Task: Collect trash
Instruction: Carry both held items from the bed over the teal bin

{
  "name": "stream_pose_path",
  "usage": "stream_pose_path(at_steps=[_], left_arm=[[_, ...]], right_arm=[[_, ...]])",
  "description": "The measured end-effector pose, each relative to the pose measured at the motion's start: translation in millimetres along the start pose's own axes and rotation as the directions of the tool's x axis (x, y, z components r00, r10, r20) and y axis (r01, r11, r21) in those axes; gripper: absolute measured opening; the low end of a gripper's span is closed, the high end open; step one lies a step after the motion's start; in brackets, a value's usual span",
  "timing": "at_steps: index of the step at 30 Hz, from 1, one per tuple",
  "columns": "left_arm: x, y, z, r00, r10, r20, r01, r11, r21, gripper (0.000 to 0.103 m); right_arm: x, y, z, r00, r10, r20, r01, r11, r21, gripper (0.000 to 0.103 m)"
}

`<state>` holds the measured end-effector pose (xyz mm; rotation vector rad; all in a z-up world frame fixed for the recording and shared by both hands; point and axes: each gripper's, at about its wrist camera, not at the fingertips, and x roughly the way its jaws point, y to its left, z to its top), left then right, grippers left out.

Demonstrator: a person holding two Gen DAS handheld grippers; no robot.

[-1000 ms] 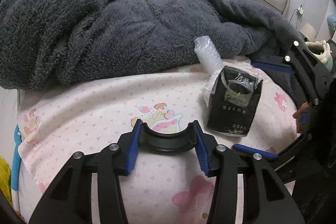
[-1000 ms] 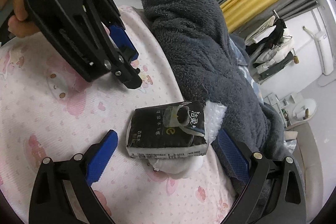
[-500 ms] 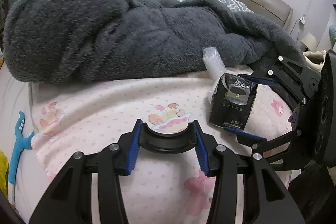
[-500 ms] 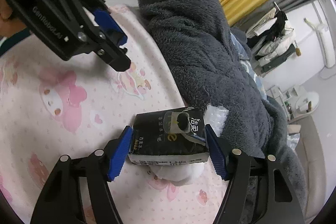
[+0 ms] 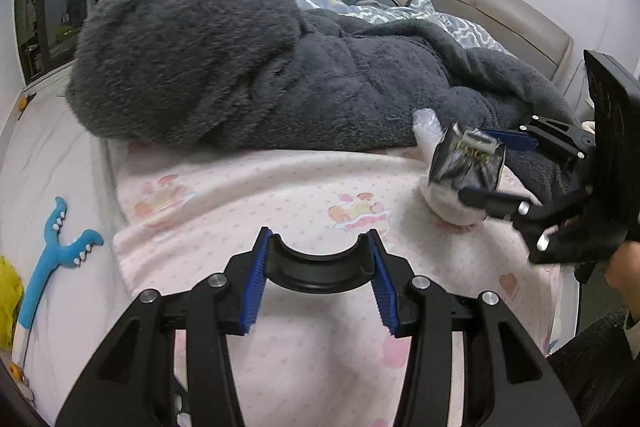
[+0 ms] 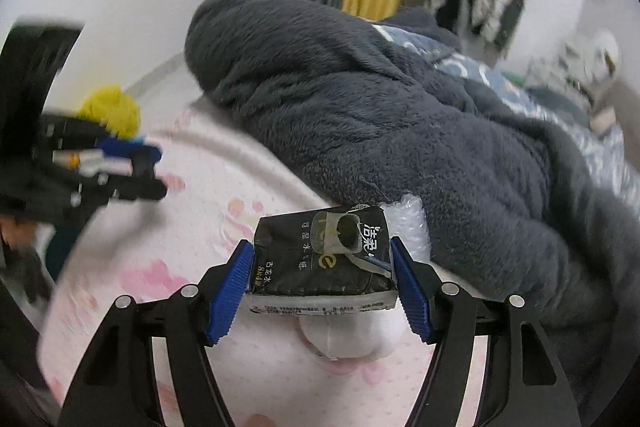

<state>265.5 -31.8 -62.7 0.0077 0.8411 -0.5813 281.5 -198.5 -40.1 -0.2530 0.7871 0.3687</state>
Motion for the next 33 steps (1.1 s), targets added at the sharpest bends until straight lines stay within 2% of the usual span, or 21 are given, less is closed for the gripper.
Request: stream_pose_path(at_steps=[4, 8, 11, 19, 33], left_arm=[[-12.4, 9.4, -7.4, 1.000, 0.017, 0.008, -0.017, 1.000, -0.022, 0.050], [-24.0, 17.5, -14.2, 0.999, 0.036, 0.019, -0.035, 0.998, -0.045, 0.050], [-32.7, 24.7, -20.9, 0.998, 0.053, 0.025, -0.052, 0.997, -0.062, 0.050], [-54.6, 45.7, -44.5, 0.993, 0.119, 0.014, -0.116, 0.987, -0.107, 0.050], [-78.2, 104.9, -103.1, 0.972, 0.225, -0.071, -0.235, 0.949, -0.209, 0.050]], right_arm=[[-3.7, -6.1, 3.5, 0.998, 0.057, 0.013, -0.058, 0.990, 0.127, 0.069], [-3.9, -6.7, 3.8, 0.992, 0.121, 0.026, -0.124, 0.961, 0.248, 0.069], [-3.7, -1.5, 5.8, 0.988, 0.153, 0.034, -0.156, 0.942, 0.296, 0.069], [-1.2, 35.9, 20.0, 0.976, 0.213, 0.050, -0.218, 0.927, 0.306, 0.069], [15.2, 136.1, 43.3, 0.945, 0.326, 0.018, -0.323, 0.927, 0.189, 0.069]])
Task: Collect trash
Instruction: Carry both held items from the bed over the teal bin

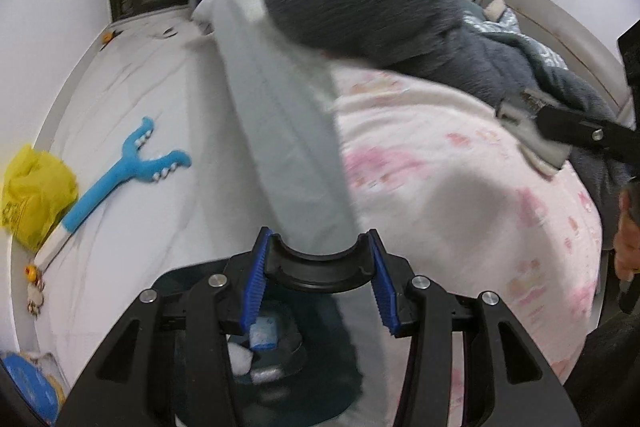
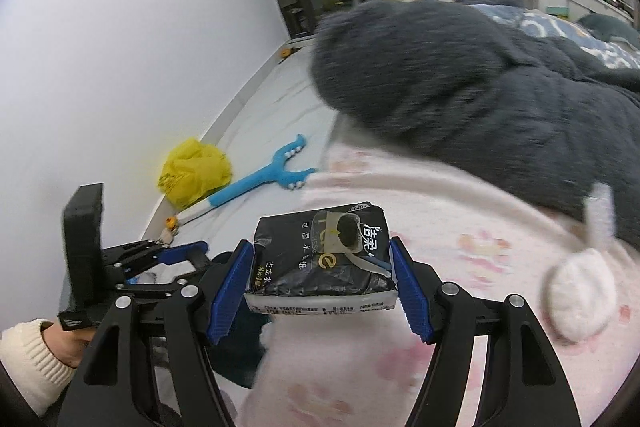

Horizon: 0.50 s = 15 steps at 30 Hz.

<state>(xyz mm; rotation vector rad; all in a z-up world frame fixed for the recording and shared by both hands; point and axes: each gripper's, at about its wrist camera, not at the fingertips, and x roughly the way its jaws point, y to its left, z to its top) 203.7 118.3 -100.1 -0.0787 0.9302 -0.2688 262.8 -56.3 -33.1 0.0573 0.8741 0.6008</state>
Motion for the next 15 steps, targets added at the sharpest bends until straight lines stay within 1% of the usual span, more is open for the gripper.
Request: stream_pose_path(at_steps=[5, 9, 15], left_arm=[[6.6, 29.2, -19.2, 0.997, 0.050, -0.062, -0.052, 0.998, -0.030, 0.050], [11.1, 49.5, -31.7, 0.992, 0.070, -0.101, -0.076, 0.996, -0.055, 0.050], [18.3, 71.0, -52.0, 0.981, 0.093, -0.171, -0.105, 0.992, -0.063, 0.050]], right_arm=[[20.9, 26.7, 1.8, 0.999, 0.029, -0.029, -0.031, 0.999, -0.041, 0.069], [35.3, 43.7, 3.2, 0.998, 0.048, -0.050, -0.051, 0.997, -0.064, 0.069], [55.1, 65.1, 4.1, 0.995, 0.067, -0.078, -0.074, 0.993, -0.087, 0.069]])
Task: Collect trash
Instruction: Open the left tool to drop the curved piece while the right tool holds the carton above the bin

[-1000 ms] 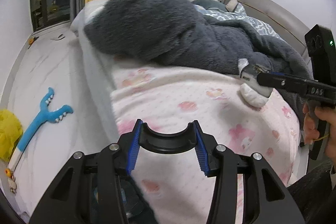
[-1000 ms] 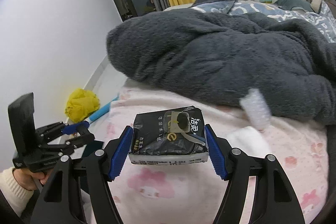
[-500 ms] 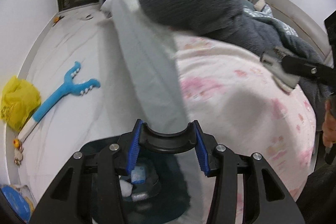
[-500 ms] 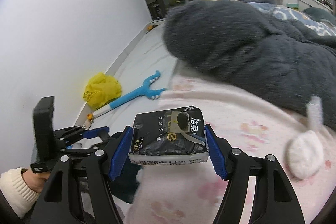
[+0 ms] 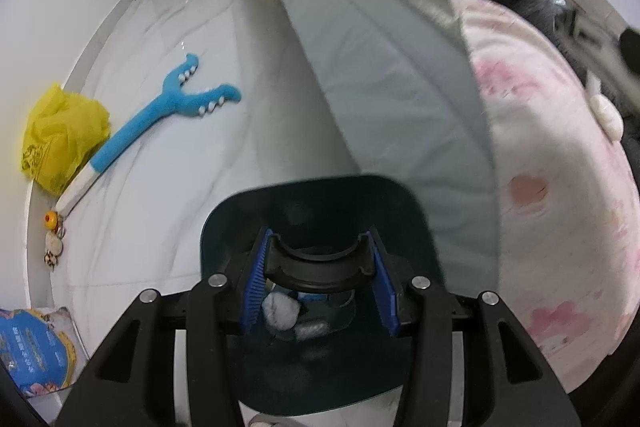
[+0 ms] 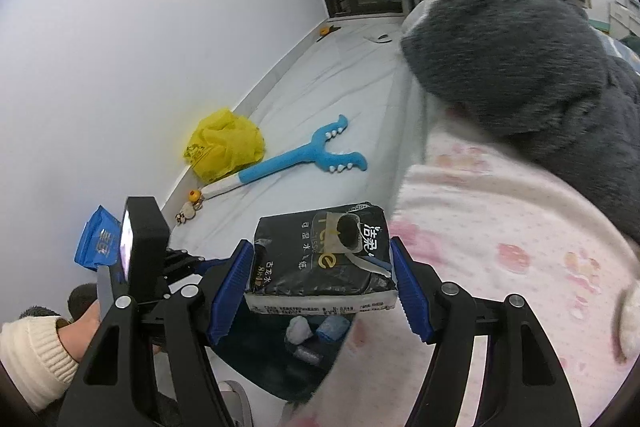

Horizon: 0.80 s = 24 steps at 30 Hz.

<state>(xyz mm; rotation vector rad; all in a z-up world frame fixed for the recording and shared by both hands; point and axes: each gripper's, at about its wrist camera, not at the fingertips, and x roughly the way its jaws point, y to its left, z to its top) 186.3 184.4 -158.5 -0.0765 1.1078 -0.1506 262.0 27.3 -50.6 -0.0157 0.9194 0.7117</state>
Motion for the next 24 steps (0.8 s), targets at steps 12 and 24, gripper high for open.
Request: stream_pose_path(at_steps=[12, 24], left_arm=[[28.3, 22.9, -32.8, 0.986, 0.017, -0.164, -0.016, 1.000, 0.007, 0.051], [15.2, 41.0, -47.1, 0.994, -0.018, -0.109, 0.015, 0.999, -0.030, 0.074]], right_arm=[[35.0, 34.2, -0.4, 0.998, 0.020, -0.057, -0.023, 0.999, -0.045, 0.069], [77.4, 56.1, -8.2, 0.991, 0.003, -0.136, -0.013, 0.997, -0.074, 0.069]])
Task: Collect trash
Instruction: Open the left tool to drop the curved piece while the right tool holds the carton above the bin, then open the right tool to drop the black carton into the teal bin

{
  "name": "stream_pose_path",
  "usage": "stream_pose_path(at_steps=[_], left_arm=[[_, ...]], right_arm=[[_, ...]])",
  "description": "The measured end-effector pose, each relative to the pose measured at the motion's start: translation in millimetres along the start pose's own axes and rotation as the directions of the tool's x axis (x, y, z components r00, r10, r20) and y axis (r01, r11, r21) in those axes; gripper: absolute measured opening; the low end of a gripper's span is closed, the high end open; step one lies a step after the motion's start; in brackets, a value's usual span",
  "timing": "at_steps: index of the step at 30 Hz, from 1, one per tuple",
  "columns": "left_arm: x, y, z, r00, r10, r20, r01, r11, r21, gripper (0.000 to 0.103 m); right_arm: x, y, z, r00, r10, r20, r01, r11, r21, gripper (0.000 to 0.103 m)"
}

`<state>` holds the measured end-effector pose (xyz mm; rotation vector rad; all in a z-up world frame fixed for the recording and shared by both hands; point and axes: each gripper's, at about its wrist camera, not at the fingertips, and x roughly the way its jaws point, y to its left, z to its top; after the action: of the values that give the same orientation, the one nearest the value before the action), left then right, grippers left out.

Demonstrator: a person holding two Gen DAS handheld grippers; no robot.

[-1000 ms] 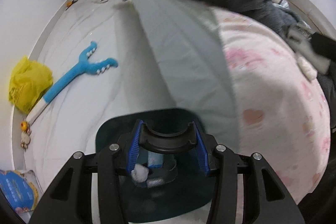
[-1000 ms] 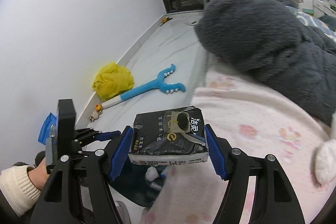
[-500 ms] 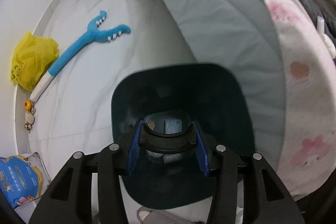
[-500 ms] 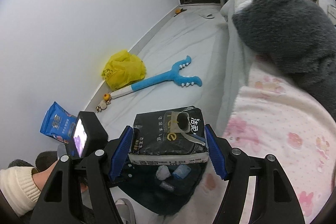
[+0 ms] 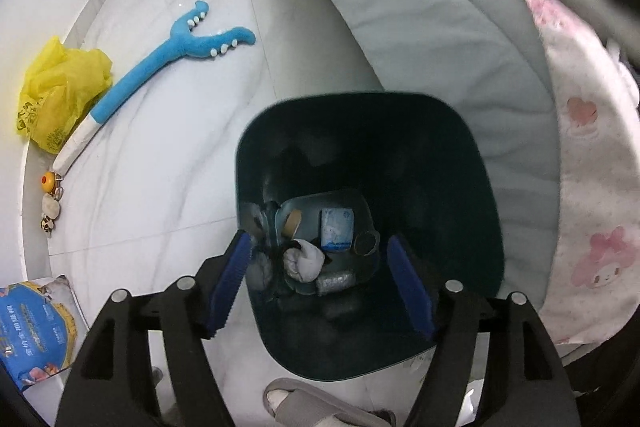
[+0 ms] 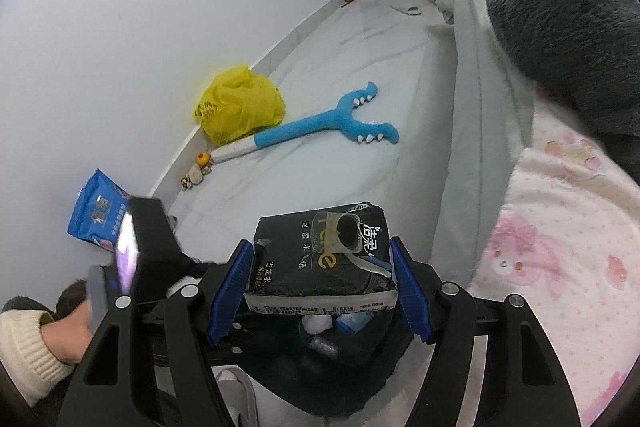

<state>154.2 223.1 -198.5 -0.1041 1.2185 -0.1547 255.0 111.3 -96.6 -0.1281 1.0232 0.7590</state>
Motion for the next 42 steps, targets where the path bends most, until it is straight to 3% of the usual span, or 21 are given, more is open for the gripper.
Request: stream_pose_path(at_steps=[12, 28, 32, 42], left_arm=[[-52.6, 23.3, 6.4, 0.983, -0.018, 0.184, 0.033, 0.996, -0.078, 0.075], [-113.4, 34.3, 22.5, 0.947, -0.024, 0.320, 0.055, 0.995, -0.088, 0.068], [-127.1, 31.0, 28.6, 0.936, -0.034, 0.351, 0.067, 0.994, -0.082, 0.067], [-156.7, 13.7, 42.7, 0.903, -0.050, 0.426, 0.081, 0.995, -0.055, 0.067]], right_arm=[[46.1, 10.0, -8.4, 0.993, -0.030, -0.113, 0.026, 0.999, -0.030, 0.069], [94.7, 24.5, -31.3, 0.956, -0.126, -0.264, 0.095, 0.987, -0.127, 0.072], [92.4, 29.3, -34.7, 0.950, -0.177, -0.256, 0.134, 0.975, -0.178, 0.081], [48.4, 31.1, -25.6, 0.973, -0.142, -0.179, 0.113, 0.980, -0.161, 0.083]])
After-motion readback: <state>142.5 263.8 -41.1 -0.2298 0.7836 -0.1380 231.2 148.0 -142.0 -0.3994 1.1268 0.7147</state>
